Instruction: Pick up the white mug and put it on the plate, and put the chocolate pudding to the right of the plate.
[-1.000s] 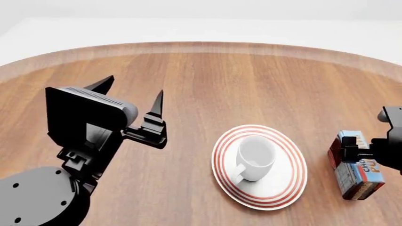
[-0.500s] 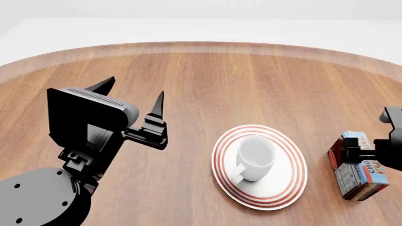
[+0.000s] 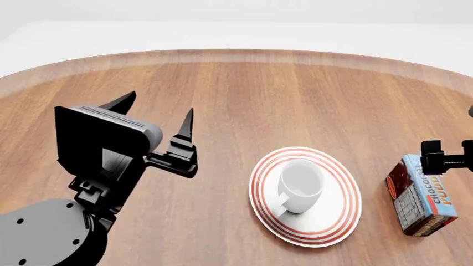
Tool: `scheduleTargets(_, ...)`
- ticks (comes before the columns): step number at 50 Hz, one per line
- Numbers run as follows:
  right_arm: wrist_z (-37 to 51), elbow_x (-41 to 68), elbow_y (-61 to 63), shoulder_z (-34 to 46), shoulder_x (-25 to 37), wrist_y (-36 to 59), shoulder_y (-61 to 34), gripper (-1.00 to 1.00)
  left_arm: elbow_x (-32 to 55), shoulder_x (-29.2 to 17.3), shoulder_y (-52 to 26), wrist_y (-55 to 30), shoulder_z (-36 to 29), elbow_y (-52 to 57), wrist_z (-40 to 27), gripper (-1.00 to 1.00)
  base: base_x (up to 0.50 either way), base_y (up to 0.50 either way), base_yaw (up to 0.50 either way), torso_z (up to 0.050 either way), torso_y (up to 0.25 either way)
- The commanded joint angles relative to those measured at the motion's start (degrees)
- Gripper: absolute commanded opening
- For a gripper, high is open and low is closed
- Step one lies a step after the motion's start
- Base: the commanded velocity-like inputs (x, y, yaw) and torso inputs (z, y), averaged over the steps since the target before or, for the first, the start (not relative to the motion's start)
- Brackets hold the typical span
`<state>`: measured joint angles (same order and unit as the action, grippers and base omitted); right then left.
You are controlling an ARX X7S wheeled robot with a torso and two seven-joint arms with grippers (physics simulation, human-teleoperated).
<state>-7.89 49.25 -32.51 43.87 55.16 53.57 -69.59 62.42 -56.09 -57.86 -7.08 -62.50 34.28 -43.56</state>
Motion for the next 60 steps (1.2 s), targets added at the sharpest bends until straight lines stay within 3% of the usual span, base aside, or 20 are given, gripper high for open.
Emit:
scheduleTargets(1,-0.07,-0.6,6.1,-1.31,1.03,4.78,-2.98,1.0,-0.63,0.99,0.42,0.33,1.76,0.04,1.32,1.0,0.0,0.0,0.0,0.0,0.0)
scheduleTargets(8,1.46,1.94,14.45,-3.73,4.9,6.8,-4.99,1.0,-0.7,1.1,0.41,0.21,1.76,0.15,1.34,1.0,0.0,0.0,0.0,0.0,0.0)
scheduleTargets(19,3.44,3.95,28.16,-8.12,10.2,2.45,-6.2,1.0,-0.73,1.25,-0.49,-0.84,1.85,1.87,0.76,1.0,0.0,0.0,0.0,0.0,0.0)
scheduleTargets(37,19.58,15.04,42.75,-21.64,17.6,-15.1,8.83,1.0,-0.54,0.54,-1.18,-1.65,2.31,3.71,-0.2,1.0,0.0,0.0,0.0,0.0,0.0)
scheduleTargets(52,35.64,23.43,54.34,-31.7,27.03,-39.61,31.98,1.0,-0.37,-1.61,-1.7,-1.99,3.33,7.18,-2.49,1.0,0.0,0.0,0.0,0.0,0.0)
scheduleTargets(55,37.77,24.76,56.13,-32.63,30.26,-45.72,37.2,1.0,-0.49,-2.07,-1.59,-1.91,3.5,7.84,-3.03,1.0,0.0,0.0,0.0,0.0,0.0)
scheduleTargets(57,41.52,25.73,58.28,-30.75,34.47,-54.62,41.77,1.0,-0.75,-2.69,-1.45,-1.74,3.71,8.69,-3.69,1.0,0.0,0.0,0.0,0.0,0.0)
scheduleTargets(60,43.77,23.82,60.48,-29.8,34.79,-56.73,43.12,1.0,-1.28,-3.25,-0.85,-1.1,3.87,9.36,-4.25,1.0,0.0,0.0,0.0,0.0,0.0)
